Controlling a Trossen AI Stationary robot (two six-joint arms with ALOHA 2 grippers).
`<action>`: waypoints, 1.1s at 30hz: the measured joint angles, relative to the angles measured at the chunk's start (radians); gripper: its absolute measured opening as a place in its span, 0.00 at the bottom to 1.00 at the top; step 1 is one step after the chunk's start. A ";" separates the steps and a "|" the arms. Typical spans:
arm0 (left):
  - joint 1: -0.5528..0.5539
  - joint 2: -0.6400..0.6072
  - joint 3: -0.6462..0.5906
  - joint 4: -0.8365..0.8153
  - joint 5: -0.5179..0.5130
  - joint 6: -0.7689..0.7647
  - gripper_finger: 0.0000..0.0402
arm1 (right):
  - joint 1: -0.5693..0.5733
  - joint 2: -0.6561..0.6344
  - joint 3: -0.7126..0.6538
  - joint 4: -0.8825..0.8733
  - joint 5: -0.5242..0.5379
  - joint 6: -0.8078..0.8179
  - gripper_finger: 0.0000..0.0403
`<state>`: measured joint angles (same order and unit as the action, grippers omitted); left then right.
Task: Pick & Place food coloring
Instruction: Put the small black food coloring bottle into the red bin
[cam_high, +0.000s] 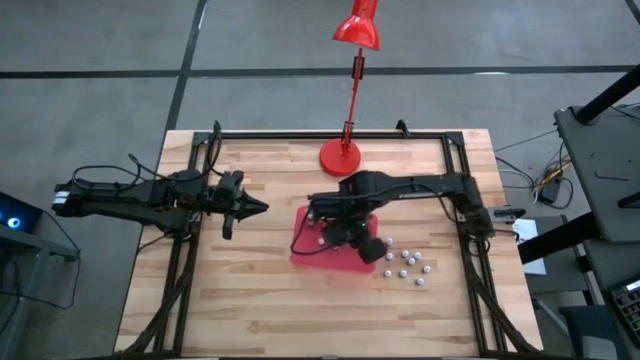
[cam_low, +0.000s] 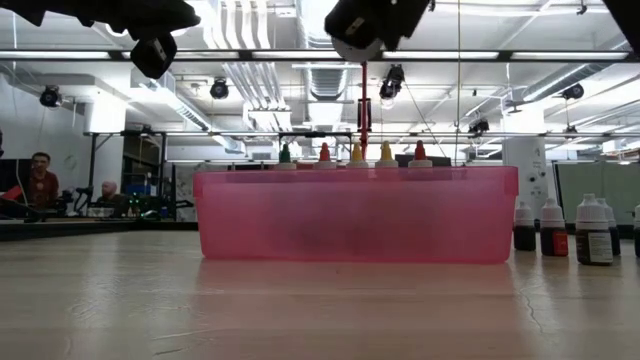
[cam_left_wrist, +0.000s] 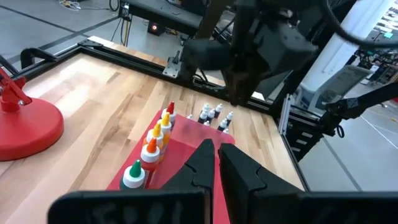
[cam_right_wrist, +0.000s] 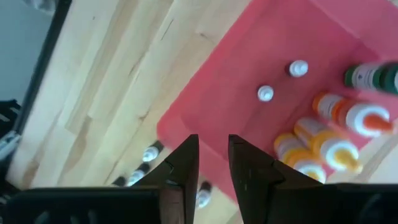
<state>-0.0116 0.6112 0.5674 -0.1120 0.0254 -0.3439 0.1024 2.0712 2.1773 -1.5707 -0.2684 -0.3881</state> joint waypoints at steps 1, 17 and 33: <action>0.000 0.000 0.000 0.000 0.000 0.000 0.00 | 0.000 -0.022 -0.023 0.000 -0.001 0.015 0.19; 0.000 0.000 0.000 0.000 0.000 0.006 0.00 | 0.005 -0.529 -0.615 0.286 0.009 0.327 0.17; 0.000 0.000 0.000 0.000 0.000 0.063 0.00 | 0.004 -0.780 -1.045 0.407 0.117 0.363 0.17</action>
<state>-0.0118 0.6109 0.5674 -0.1122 0.0250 -0.2806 0.1066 1.2912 1.1326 -1.1633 -0.1516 -0.0254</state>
